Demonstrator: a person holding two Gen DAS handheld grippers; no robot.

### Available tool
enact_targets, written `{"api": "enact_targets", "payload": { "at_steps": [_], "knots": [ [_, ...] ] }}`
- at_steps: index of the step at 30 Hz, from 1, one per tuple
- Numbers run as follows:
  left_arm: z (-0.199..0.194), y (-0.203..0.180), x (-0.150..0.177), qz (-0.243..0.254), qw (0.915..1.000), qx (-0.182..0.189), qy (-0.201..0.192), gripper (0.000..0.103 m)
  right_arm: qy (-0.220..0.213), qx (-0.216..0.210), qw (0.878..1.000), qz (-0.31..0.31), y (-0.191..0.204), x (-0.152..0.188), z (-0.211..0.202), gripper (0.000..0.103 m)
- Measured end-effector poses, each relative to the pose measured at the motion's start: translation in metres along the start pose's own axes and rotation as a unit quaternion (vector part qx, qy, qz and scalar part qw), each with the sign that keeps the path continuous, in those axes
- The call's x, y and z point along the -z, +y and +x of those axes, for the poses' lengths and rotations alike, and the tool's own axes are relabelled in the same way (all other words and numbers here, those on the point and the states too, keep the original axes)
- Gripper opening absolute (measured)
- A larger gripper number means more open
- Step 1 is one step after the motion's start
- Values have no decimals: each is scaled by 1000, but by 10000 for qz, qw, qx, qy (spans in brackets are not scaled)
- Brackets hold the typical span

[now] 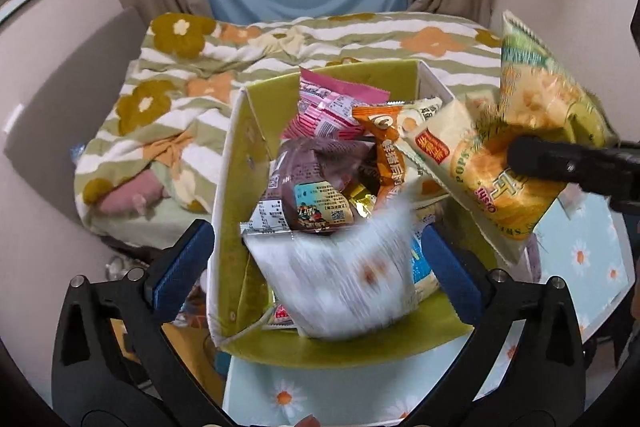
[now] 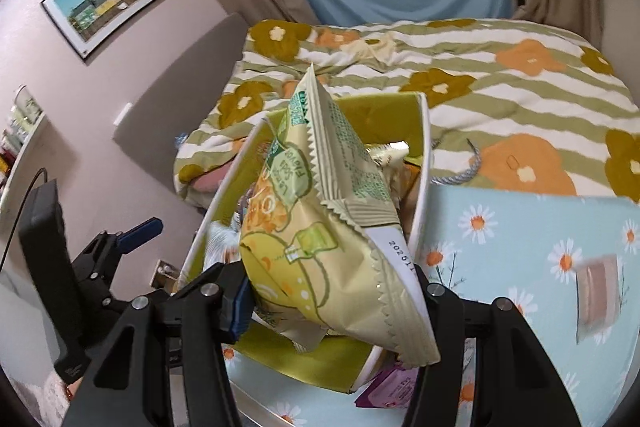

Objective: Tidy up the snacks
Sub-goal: 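Carry both bags over the yellow box and open both grippers to drop them, then move both tools back toward the last items on the table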

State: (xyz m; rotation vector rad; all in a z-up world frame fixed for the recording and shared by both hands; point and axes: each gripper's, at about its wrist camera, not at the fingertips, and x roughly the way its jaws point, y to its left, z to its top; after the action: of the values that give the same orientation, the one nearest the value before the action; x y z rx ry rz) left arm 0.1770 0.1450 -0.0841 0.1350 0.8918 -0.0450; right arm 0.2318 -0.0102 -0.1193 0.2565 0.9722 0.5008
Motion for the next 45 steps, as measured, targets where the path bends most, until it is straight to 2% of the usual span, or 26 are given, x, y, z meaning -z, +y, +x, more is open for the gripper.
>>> {"api": "enact_targets", "payload": {
  "at_steps": [4, 12, 17, 19, 20, 21, 23, 29, 34, 40, 45],
  "knots": [
    [-9, 15, 0, -166, 9998, 127, -71, 103, -1, 206, 9998, 50, 4, 4, -3, 52],
    [-16, 39, -5, -449, 9989, -23, -89, 103, 58, 332, 9992, -230, 15, -10, 4, 52],
    [-18, 41, -9, -553, 9984, -108, -89, 103, 230, 212, 9989, -357, 19, -21, 17, 53],
    [-16, 41, -9, -621, 9980, -70, -53, 103, 292, 228, 9986, -380, 22, -23, 25, 58],
    [-15, 41, -9, -628, 9980, -61, -42, 103, 341, 186, 9985, -376, 23, -21, 29, 69],
    [-15, 40, -8, -621, 9980, -63, -40, 103, 363, 157, 9986, -362, 23, -21, 31, 87],
    [-15, 37, -6, -578, 9983, -106, -36, 103, 230, 136, 9990, -371, 24, -19, 29, 103],
    [-16, 33, 1, -644, 9979, -29, -8, 103, -209, 119, 9986, -480, 25, -10, 12, 103],
    [-24, 33, -2, -584, 9982, -15, -97, 103, -343, 148, 9981, -492, 29, -10, -1, 103],
    [-41, 25, -12, -316, 9991, -2, -297, 103, -465, 271, 9976, -439, 34, -10, -25, 103],
    [-52, 15, -18, -114, 9986, 168, -482, 103, -808, 456, 9946, -469, 37, -5, -55, 103]
  ]
}}
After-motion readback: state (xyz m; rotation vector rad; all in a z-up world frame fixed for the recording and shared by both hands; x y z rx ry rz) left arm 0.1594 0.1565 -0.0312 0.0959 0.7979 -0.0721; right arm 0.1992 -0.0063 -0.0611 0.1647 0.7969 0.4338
